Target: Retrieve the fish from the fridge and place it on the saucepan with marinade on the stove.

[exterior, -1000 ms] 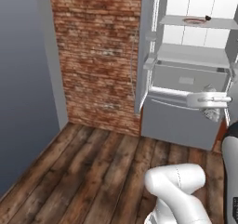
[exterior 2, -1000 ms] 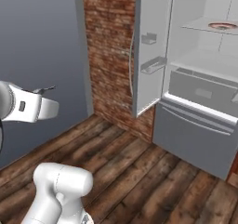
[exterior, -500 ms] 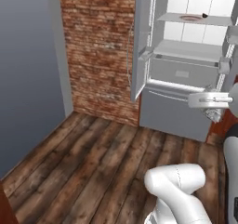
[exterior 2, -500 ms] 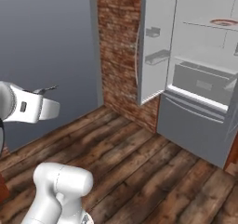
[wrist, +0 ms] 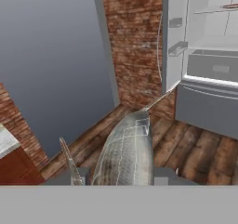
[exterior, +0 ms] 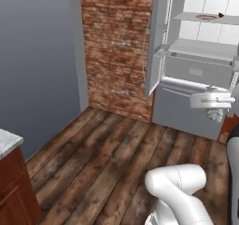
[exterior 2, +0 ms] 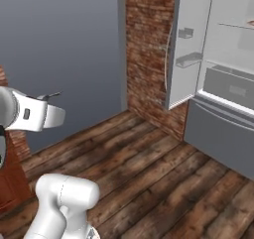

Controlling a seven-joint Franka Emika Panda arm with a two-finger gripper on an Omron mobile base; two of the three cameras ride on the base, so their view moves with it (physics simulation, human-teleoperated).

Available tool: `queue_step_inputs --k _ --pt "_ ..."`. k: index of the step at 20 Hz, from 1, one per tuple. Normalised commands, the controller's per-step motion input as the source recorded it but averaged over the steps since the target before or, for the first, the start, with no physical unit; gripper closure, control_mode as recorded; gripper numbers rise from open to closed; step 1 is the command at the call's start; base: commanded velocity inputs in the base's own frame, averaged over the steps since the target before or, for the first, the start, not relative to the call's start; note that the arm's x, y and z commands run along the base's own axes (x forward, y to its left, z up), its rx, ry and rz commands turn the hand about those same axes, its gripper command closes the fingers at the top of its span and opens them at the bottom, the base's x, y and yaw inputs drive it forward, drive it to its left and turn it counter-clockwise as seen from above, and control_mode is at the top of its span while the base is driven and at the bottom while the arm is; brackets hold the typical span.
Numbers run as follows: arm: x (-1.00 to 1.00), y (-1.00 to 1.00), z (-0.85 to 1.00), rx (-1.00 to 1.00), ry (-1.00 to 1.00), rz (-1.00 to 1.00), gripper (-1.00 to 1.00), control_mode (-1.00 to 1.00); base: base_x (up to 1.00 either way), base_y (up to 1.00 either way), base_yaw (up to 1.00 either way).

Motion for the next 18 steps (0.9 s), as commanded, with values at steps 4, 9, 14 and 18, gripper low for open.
queue_step_inputs --k 4,9,14,18 --pt "0.0 0.0 0.0 0.0 0.0 0.0 1.0 1.0 -0.22 0.62 0.2" --pt "0.0 0.0 0.0 0.0 0.0 0.0 1.0 1.0 -0.26 0.57 0.26" --pt "0.0 0.0 0.0 0.0 0.0 0.0 1.0 1.0 -0.34 0.6 0.3" --pt "0.0 0.0 0.0 0.0 0.0 0.0 1.0 1.0 -0.31 0.62 0.34"
